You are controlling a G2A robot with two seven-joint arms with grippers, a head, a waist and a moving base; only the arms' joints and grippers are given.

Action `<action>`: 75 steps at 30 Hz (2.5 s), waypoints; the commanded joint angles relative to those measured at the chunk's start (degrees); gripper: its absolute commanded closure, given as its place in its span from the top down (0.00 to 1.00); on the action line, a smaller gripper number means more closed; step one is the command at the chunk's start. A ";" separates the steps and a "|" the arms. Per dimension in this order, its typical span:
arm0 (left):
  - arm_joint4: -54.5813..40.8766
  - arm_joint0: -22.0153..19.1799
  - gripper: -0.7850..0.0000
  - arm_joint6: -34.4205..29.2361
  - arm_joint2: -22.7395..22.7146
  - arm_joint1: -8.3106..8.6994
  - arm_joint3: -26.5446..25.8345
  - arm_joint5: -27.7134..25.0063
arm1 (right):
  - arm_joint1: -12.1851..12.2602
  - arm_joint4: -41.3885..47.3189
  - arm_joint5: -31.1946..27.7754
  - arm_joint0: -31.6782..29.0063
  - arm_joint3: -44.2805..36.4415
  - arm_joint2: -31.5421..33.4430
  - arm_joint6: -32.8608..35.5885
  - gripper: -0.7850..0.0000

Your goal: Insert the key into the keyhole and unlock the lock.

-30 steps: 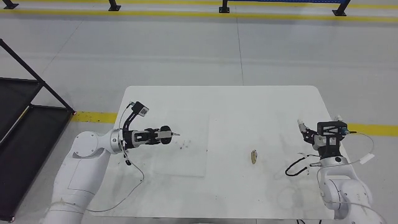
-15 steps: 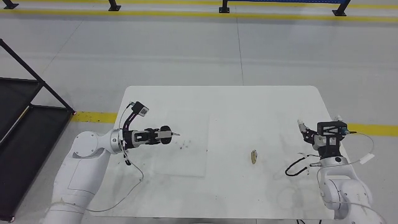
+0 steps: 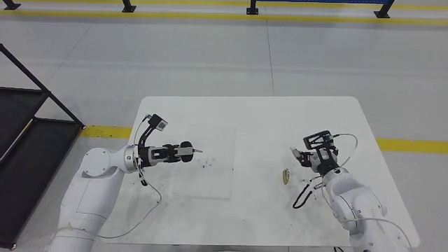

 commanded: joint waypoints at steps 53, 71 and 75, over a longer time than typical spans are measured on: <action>0.00 0.00 0.00 0.00 0.00 0.00 0.00 0.00 | -2.38 9.61 15.40 23.00 5.81 -19.90 59.47 1.00; 0.00 0.00 0.00 0.00 0.00 0.00 0.00 0.00 | 0.19 13.17 18.93 27.69 10.03 -26.24 59.47 0.39; 0.00 0.00 0.00 0.00 0.00 0.00 0.00 0.00 | 0.72 14.39 19.30 28.60 10.65 -27.22 59.47 0.32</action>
